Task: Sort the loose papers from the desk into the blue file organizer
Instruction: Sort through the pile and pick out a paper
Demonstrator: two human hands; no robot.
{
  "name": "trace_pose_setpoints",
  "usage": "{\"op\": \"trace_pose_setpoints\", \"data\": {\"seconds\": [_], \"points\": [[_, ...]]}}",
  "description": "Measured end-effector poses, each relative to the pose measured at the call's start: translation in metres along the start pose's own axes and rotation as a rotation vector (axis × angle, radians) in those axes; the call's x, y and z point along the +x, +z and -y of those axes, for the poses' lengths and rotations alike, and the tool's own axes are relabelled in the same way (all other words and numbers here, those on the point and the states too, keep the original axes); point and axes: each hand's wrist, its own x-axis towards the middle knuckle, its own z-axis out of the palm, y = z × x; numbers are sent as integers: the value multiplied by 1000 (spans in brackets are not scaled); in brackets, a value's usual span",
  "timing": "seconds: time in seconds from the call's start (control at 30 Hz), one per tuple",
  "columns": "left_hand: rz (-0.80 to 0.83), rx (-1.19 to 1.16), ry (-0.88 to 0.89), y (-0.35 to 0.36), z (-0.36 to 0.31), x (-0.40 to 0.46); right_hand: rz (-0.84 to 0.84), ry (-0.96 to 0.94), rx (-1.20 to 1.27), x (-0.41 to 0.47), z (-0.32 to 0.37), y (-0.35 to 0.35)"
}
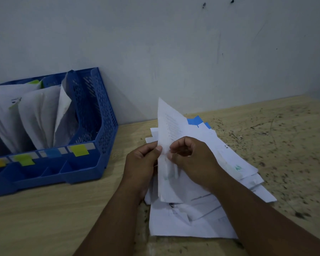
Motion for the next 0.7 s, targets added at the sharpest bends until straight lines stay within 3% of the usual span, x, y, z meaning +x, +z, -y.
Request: {"op": "trace_pose_setpoints", "data": {"seconds": [0.1,0.2,0.33,0.47,0.7], "points": [[-57,-55,25,-3,-2,2,-171,-74,-316,3,-5,1],[-113,-131,36,-5,-5,5,-267,73,-474,7,-4,-2],[-193,-147,42,-12,-12,8,-350,186,-383,14,-6,-10],[-270,-107,64,-20,-14,11,-460,153,-339,17,-8,-16],[-296,-94,45,-19,-11,11,-509,109,-371,13,-8,-15]]}}
